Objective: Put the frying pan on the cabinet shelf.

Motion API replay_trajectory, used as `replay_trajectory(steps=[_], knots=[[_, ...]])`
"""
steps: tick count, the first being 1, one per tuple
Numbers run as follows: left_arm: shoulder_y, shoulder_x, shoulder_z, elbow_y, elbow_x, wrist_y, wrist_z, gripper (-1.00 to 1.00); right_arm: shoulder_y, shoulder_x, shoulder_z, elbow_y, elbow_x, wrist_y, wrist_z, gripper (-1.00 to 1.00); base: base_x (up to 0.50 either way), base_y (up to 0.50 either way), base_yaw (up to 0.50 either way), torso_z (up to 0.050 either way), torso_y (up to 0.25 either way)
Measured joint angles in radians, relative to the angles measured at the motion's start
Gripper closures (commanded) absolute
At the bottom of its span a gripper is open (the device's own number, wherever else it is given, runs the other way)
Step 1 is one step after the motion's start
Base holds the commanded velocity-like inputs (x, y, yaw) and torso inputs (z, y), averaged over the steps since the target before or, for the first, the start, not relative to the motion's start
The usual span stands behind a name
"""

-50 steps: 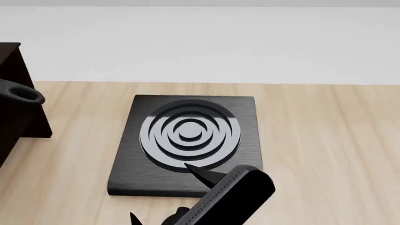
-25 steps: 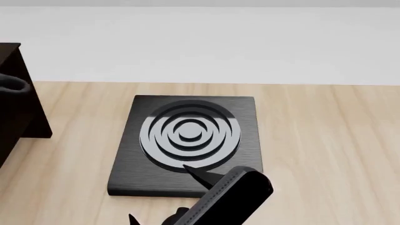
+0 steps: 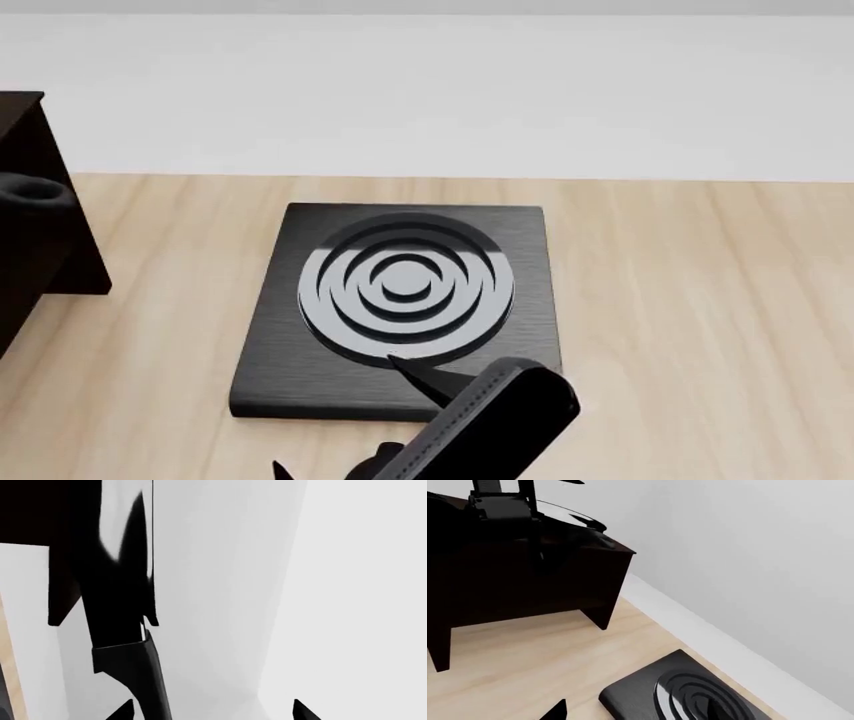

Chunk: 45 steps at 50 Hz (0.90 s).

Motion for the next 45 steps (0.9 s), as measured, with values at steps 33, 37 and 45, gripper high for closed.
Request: replay_trajectory(steps=[33,37,45], knots=[[0.202,-0.008,0.023,0.256,0.075,-0.007,-0.062,-1.0,0.013,0.009,0.02,-0.019,0.044,0.031,0.039,-1.0,0.0,0.0,0.0,0.0,0.0],[0.233,-0.008,0.021,0.296,0.089,-0.015,-0.077,-1.0,0.012,0.012,0.024,-0.019,0.046,0.03,0.042,-1.0,0.0,0.0,0.0,0.0,0.0],[0.291,-0.007,0.026,0.368,0.133,-0.037,-0.105,-1.0,0.012,0.016,0.036,-0.019,0.058,0.034,0.054,-1.0,0.0,0.0,0.0,0.0,0.0]])
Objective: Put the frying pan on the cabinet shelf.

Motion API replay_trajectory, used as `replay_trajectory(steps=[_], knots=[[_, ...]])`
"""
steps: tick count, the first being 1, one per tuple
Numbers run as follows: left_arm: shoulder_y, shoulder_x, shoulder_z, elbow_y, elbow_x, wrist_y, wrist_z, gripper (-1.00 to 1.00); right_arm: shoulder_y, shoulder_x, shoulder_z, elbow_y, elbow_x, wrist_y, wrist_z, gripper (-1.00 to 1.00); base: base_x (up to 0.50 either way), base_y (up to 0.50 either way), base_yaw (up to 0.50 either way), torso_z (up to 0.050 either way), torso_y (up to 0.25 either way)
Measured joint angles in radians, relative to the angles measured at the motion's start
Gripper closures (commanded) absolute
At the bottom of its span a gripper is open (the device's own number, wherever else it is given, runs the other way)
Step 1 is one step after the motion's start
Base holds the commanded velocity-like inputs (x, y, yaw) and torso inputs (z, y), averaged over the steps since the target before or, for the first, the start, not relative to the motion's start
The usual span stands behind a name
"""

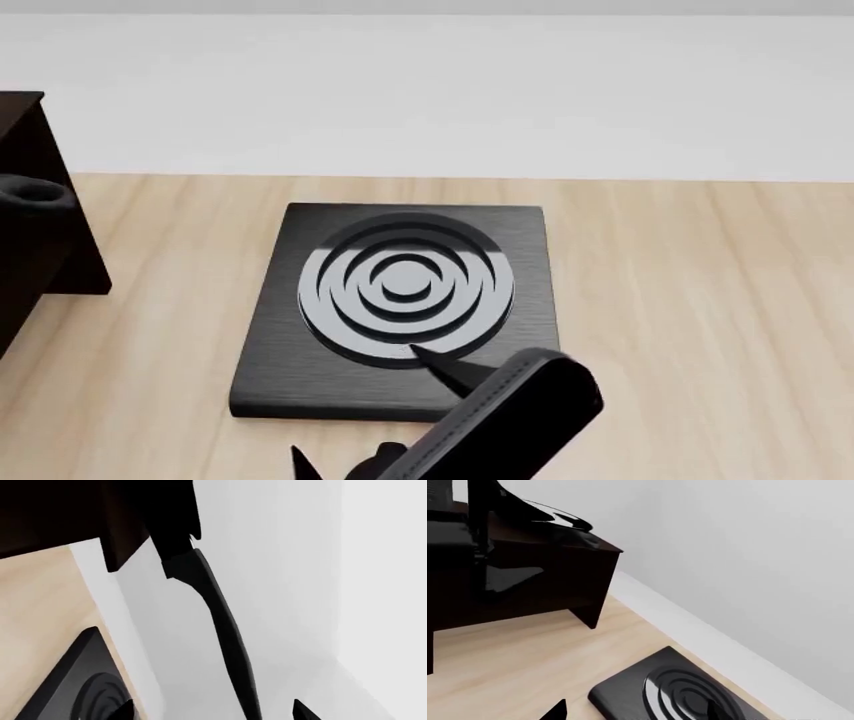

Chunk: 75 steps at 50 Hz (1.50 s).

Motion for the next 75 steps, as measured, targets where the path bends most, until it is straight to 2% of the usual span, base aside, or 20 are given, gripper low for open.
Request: replay_trajectory(steps=[14,25,54,75], knots=[[0.049,-0.006,0.031,0.074,0.069,-0.028,-0.008,-1.0,0.001,-0.005,0.027,0.023,0.013,0.004,0.031,-1.0,0.0,0.0,0.0,0.0,0.0],[0.06,-0.048,0.07,0.174,0.167,-0.052,0.02,-1.0,0.003,-0.022,0.081,0.057,0.047,0.026,0.083,-1.0,0.0,0.0,0.0,0.0,0.0],[0.084,-0.164,0.258,0.385,0.7,-0.004,0.16,-1.0,-0.006,-0.038,0.149,0.091,0.105,0.032,0.134,-1.0,0.0,0.0,0.0,0.0,0.0],[0.084,-0.24,0.398,0.479,0.977,0.001,0.176,-1.0,-0.013,-0.042,0.173,0.104,0.129,0.021,0.148,-1.0,0.0,0.0,0.0,0.0,0.0]])
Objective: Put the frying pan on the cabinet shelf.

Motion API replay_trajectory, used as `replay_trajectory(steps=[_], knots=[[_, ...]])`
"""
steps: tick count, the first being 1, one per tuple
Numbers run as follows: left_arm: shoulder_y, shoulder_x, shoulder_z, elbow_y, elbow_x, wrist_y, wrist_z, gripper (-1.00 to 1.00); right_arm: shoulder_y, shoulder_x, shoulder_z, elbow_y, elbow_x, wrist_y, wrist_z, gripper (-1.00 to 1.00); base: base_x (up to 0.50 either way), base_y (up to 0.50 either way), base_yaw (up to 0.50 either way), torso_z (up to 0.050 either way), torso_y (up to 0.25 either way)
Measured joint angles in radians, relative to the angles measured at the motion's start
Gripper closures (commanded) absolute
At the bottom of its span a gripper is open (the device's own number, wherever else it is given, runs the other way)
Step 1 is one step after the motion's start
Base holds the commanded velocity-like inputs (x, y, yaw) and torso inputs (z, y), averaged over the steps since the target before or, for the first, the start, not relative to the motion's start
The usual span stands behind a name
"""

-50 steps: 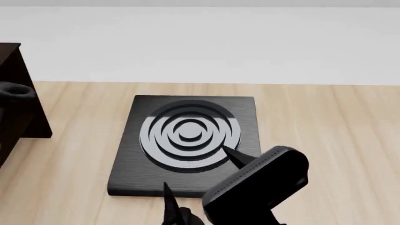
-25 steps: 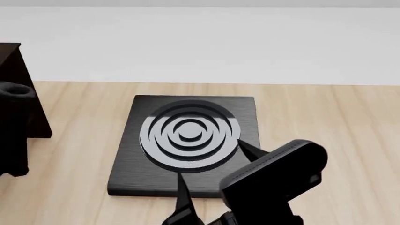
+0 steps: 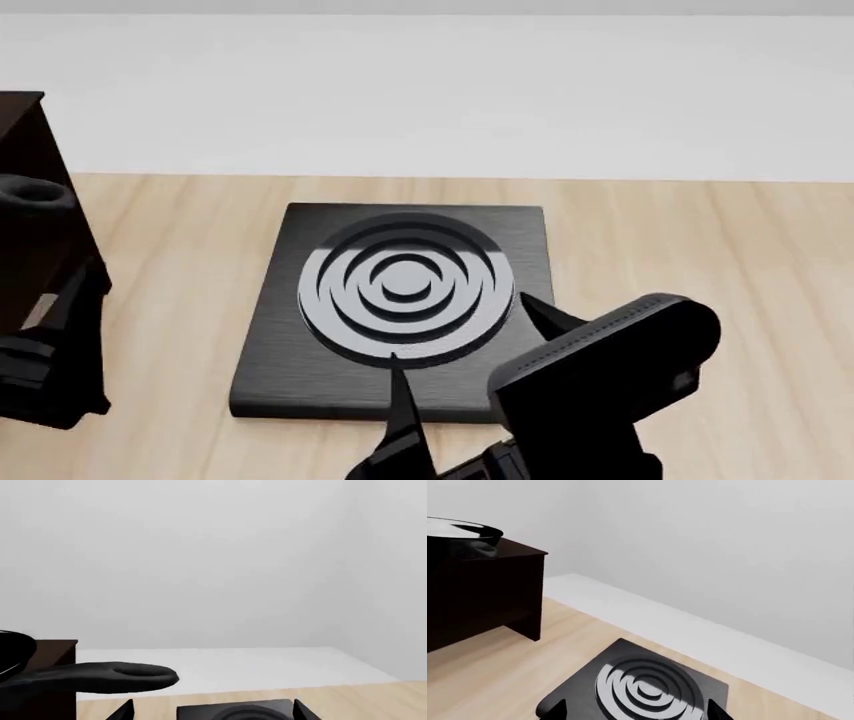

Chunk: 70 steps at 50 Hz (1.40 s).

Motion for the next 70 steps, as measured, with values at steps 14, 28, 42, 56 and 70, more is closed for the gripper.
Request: replay_trajectory(steps=[14,28,42,56,70], knots=[[-0.015,-0.028,0.058,0.042,0.076,-0.02,-0.01,-1.0,-0.002,-0.001,0.013,0.008,0.01,-0.002,0.016,-1.0,0.0,0.0,0.0,0.0,0.0],[-0.049,-0.043,0.099,0.088,0.1,-0.072,-0.042,-1.0,-0.013,-0.007,0.048,0.036,0.024,-0.005,0.051,-1.0,0.0,0.0,0.0,0.0,0.0],[-0.108,-0.034,0.112,0.139,0.044,-0.158,-0.097,-1.0,-0.02,-0.011,0.076,0.052,0.033,-0.008,0.082,-1.0,0.0,0.0,0.0,0.0,0.0],[-0.19,-0.025,0.092,0.198,-0.076,-0.284,-0.205,-1.0,-0.017,-0.01,0.113,0.048,0.057,0.001,0.124,-1.0,0.0,0.0,0.0,0.0,0.0],[-0.309,-0.026,0.032,0.278,-0.282,-0.417,-0.376,-1.0,0.011,-0.007,0.167,0.016,0.115,0.037,0.199,-1.0,0.0,0.0,0.0,0.0,0.0]])
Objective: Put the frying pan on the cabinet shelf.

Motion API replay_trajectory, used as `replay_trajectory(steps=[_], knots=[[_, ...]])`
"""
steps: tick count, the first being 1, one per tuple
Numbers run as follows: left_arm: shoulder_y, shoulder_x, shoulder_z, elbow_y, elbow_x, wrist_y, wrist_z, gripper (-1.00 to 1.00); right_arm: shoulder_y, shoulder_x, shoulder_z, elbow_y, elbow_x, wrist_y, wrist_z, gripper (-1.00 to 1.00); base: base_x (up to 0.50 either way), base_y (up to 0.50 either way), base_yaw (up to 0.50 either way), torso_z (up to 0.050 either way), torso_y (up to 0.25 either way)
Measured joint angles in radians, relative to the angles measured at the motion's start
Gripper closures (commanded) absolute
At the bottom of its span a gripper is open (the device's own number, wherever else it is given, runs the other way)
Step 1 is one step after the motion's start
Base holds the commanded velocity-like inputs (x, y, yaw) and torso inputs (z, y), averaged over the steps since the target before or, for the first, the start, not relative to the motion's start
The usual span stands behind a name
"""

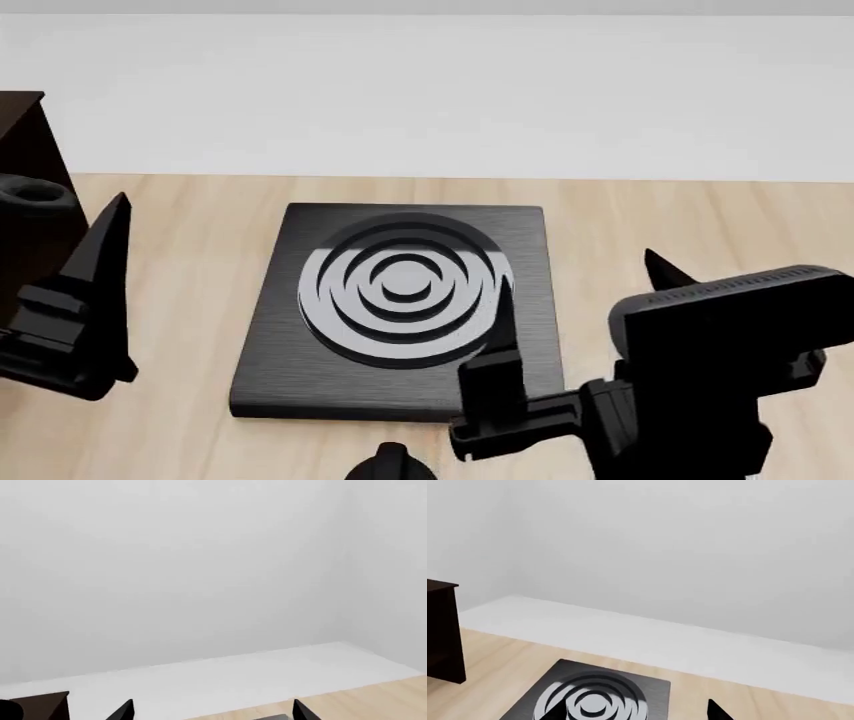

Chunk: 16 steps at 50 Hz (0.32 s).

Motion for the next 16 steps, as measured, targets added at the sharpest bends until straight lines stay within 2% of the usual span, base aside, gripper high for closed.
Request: replay_trajectory(steps=[16], knots=[[-0.143,-0.013,-0.023,0.058,-0.249,-0.092,-0.193,-1.0,0.07,0.01,0.041,-0.055,0.099,0.078,0.104,-1.0,0.0,0.0,0.0,0.0,0.0]])
